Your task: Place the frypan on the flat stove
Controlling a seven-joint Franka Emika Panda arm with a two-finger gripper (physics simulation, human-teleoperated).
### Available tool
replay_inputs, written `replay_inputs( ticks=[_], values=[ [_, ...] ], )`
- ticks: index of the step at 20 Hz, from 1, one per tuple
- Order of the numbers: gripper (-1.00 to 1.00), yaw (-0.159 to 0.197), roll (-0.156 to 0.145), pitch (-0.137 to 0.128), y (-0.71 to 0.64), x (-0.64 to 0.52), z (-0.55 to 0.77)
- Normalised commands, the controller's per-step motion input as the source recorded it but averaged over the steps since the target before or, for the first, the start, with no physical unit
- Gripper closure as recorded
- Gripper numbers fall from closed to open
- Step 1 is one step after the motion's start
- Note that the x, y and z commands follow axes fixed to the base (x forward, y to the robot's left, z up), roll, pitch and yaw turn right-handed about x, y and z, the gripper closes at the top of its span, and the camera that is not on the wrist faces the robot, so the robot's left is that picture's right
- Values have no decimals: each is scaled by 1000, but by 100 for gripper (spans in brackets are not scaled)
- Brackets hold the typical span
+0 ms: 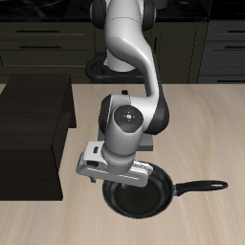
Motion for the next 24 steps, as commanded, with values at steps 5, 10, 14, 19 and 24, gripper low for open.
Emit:
replay_inputs(
  ticks=[5,10,14,19,24],
  values=[
    [100,-6,-12,26,-46,1,-248],
    [100,-42,-11,-18,-138,-21,69],
    [100,-37,19,-47,-50,-91,268],
    [100,-26,17,-24,36,-94,145],
    [100,-8,25,-27,103,-82,157]
  ],
)
